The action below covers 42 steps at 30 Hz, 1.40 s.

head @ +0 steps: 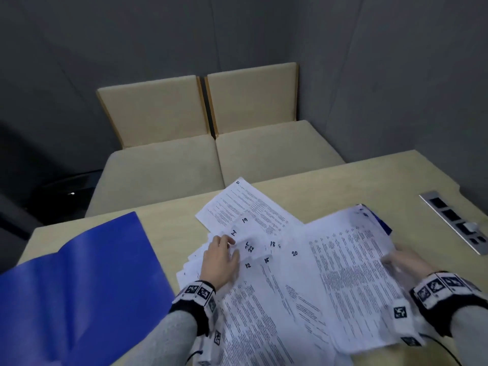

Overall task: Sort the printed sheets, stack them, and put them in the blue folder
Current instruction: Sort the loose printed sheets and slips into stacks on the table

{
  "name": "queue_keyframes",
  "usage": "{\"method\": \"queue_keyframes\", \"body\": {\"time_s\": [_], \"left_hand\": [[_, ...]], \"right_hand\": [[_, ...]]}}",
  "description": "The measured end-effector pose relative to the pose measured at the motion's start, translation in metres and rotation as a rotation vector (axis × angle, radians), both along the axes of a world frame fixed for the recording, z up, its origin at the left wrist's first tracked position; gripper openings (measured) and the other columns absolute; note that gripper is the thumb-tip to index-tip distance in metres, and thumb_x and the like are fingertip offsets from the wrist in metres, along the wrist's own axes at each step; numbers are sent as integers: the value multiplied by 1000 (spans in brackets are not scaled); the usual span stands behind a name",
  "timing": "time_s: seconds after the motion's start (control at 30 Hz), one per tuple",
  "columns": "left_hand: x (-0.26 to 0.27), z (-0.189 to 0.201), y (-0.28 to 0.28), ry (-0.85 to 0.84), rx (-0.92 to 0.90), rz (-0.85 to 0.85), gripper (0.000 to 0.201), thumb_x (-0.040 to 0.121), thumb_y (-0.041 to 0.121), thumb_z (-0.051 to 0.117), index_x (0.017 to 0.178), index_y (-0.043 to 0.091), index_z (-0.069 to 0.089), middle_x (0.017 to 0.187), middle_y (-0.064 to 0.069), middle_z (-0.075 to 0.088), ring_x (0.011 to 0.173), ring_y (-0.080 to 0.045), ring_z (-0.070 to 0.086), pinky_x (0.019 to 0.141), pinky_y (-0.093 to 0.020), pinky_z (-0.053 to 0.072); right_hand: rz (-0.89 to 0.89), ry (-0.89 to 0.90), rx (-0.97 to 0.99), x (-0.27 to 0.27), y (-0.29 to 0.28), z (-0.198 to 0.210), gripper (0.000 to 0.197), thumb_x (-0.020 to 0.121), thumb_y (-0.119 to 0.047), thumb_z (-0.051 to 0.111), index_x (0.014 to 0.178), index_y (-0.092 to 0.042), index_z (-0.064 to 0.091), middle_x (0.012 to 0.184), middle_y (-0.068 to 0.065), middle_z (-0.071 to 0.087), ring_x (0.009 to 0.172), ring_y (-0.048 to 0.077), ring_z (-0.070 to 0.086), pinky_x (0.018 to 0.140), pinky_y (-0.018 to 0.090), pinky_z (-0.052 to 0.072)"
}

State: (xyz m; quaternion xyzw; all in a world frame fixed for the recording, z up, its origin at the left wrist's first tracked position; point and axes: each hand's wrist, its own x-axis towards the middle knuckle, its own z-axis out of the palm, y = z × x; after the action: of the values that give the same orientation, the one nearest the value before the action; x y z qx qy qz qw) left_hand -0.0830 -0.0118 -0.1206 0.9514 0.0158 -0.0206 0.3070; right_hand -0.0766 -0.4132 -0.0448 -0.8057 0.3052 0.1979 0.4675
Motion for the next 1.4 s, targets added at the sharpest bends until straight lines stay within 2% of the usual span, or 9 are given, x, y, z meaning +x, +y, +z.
{"method": "queue_keyframes", "body": {"time_s": [0.1,0.27,0.33,0.43,0.63,0.73,0.87,1.17,1.4], "left_hand": [[-15,-4,10,77,62,-70,41,80,57,43,107,26,47,99,8,47,91,-13,47,85,-34,43],[-27,-12,10,200,154,-129,48,77,43,63,117,25,44,112,3,47,103,-17,44,90,-35,41],[-27,-14,8,199,152,-114,51,77,38,65,120,23,43,114,2,48,105,-18,44,90,-35,41],[-25,-13,1,202,108,-107,55,75,29,66,124,21,40,114,-1,48,105,-19,46,88,-35,42],[-14,-18,-7,261,97,-129,54,78,24,64,126,17,40,119,-4,49,109,-22,47,89,-33,42],[-12,-20,-3,172,180,-97,50,80,35,61,125,21,44,120,-2,41,112,-21,39,91,-34,34],[-4,-25,18,70,260,10,53,86,39,52,134,24,36,134,2,35,124,-20,33,102,-38,26],[-10,-21,36,-140,203,-129,23,80,14,58,101,20,53,100,2,48,96,-19,39,91,-30,28],[0,-11,41,79,-148,23,8,91,25,58,85,21,61,90,0,60,100,-20,47,85,-35,40]], "right_hand": [[23,104,-179,-13,-22,-24,14,83,15,46,90,9,56,73,16,56,66,28,51,59,33,39],[48,171,-507,-8,-43,-51,24,82,4,49,105,4,54,87,18,57,82,37,57,73,37,44],[-19,190,-604,-4,-41,-57,42,78,0,55,119,1,44,102,22,53,93,40,53,86,45,44],[-130,110,-726,0,-13,-55,75,68,0,66,133,-10,29,135,29,31,124,44,32,106,62,22],[300,-399,-502,-5,139,-43,53,87,-9,57,135,-21,40,138,13,34,123,33,35,98,47,34],[600,-368,-409,-12,200,-60,47,92,-24,52,136,-23,37,140,5,35,129,24,32,104,45,28],[829,-220,-511,-15,224,-83,75,84,-51,51,147,-25,19,153,1,20,139,22,18,107,45,23],[724,-264,-473,-24,236,-88,81,73,-50,65,140,-31,24,135,2,31,125,22,28,97,41,28],[476,-164,-312,4,243,-77,27,78,-42,64,98,-26,56,113,0,49,113,21,42,94,38,25]]}}
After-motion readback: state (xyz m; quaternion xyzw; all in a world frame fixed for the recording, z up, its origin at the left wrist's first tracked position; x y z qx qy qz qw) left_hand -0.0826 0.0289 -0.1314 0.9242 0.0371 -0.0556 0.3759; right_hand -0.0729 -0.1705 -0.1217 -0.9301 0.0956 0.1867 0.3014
